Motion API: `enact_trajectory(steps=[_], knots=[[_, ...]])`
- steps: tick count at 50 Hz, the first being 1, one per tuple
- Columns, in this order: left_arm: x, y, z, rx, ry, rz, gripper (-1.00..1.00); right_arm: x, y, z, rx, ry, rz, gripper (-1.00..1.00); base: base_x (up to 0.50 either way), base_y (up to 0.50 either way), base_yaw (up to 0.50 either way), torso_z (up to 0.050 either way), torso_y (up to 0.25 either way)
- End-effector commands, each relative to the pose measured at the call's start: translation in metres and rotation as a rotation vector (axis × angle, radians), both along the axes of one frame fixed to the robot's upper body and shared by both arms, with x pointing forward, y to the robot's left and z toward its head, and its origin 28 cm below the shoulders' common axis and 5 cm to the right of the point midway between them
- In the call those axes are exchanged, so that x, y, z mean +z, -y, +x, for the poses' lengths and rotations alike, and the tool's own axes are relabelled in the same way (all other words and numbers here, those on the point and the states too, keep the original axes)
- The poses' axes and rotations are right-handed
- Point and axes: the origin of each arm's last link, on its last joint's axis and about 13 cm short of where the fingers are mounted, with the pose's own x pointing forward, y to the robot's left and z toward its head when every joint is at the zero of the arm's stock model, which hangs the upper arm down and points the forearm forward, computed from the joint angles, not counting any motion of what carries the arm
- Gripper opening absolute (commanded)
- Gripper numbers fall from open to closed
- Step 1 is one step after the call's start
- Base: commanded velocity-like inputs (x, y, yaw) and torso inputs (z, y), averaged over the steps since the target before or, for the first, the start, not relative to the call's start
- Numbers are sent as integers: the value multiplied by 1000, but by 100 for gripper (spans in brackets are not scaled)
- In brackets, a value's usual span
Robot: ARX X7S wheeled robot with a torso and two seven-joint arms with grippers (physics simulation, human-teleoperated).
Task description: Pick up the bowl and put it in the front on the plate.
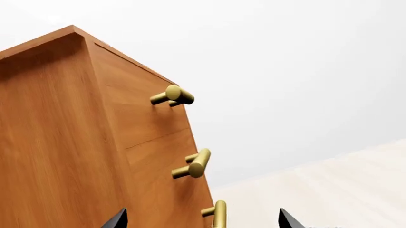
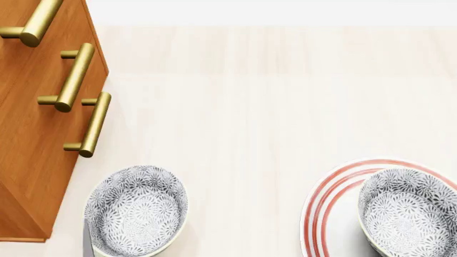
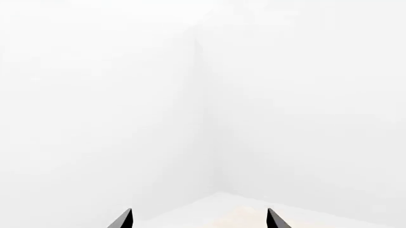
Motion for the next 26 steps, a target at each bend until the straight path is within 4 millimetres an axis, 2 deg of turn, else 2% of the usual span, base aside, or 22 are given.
enact_trajectory(steps=[1, 7, 15, 21, 26], knots=[[15, -7, -4, 72, 110, -21, 100, -32, -21, -14, 3, 218, -226, 100, 0, 0, 0, 0, 0], [30, -14, -19, 103, 209, -2, 100, -40, -35, -17, 45, 300, -316, 100, 0, 0, 0, 0, 0], [44, -20, -29, 134, 294, 33, 100, -39, -41, -20, 74, 330, -343, 100, 0, 0, 0, 0, 0], [60, -21, -32, 152, 395, 57, 100, -35, -44, -20, 101, 352, -339, 100, 0, 0, 0, 0, 0], [76, -24, -35, 186, 471, 67, 100, -24, -47, -18, 119, 406, -338, 100, 0, 0, 0, 0, 0]])
